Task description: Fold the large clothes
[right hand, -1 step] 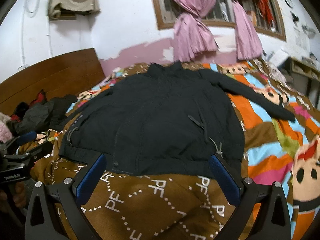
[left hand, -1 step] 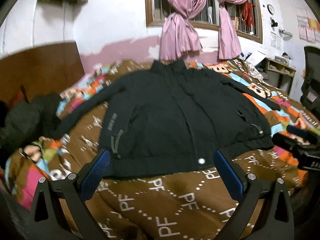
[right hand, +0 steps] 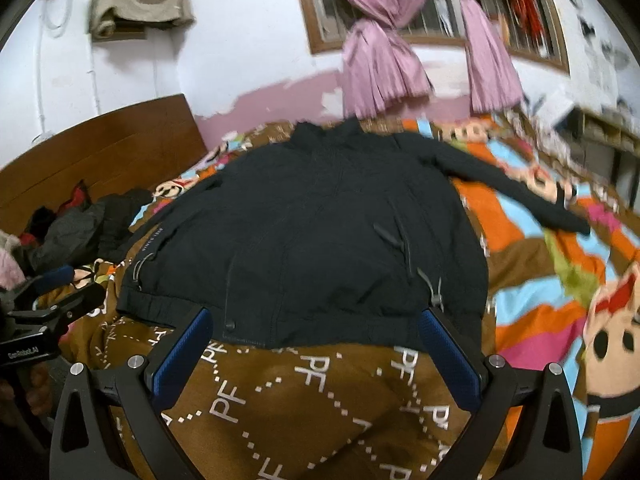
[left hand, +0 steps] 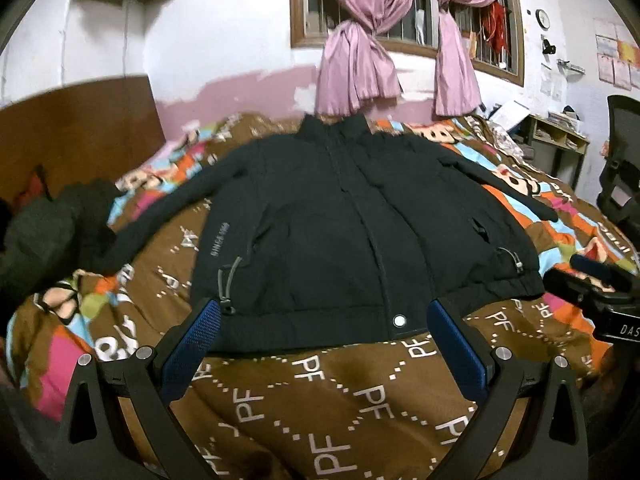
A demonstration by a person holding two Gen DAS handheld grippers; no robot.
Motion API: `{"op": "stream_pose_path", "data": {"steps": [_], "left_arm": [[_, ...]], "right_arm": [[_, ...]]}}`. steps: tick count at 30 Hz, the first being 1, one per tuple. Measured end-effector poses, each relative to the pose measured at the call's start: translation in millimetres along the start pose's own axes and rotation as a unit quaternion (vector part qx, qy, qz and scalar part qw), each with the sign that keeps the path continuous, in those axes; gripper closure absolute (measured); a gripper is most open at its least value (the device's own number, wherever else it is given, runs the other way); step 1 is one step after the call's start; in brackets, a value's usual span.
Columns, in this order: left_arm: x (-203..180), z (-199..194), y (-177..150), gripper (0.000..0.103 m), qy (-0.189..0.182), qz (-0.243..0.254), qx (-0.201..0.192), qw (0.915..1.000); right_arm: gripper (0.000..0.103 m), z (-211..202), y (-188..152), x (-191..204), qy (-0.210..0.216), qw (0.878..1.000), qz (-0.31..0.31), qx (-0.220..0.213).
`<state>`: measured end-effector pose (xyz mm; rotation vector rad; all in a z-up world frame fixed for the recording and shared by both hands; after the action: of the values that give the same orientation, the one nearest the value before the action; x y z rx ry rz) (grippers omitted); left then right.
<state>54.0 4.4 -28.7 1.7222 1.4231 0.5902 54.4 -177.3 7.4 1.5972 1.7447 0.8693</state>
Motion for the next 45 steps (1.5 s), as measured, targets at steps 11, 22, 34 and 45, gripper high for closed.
{"op": "stream_pose_path", "data": {"steps": [11, 22, 34, 45], "left_arm": [[11.6, 69.2, 81.5, 0.002, -0.035, -0.006, 0.026, 0.9990], [-16.0, 198.8, 148.3, 0.002, -0.084, 0.014, 0.050, 0.9951], [-48.0, 354.6, 218.0, 0.002, -0.149, -0.024, 0.053, 0.9871], [-36.2, 442.4, 242.9, 0.002, -0.192, -0.127, 0.108, 0.9671]], "right_arm": [[0.000, 25.8, 55.2, -72.2, -0.054, 0.998, 0.024, 0.013], [0.000, 110.4, 75.6, -212.7, -0.126, 0.979, 0.153, 0.051], [0.003, 215.6, 78.0, -351.9, -0.102, 0.908, 0.396, 0.091], [0.020, 280.5, 74.9, -407.1, -0.073, 0.833, 0.534, 0.124]]}}
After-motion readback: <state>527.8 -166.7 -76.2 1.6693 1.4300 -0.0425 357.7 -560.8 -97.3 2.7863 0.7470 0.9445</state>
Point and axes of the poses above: each gripper's, at about its wrist camera, not at the fingertips, and z roughly the way its jaws point, x to its left, y to its top, the point moved 4 cm from there along z, roughly the way its jaws point, and after that the axes turned 15 degrees about -y, right-handed, at the moved point
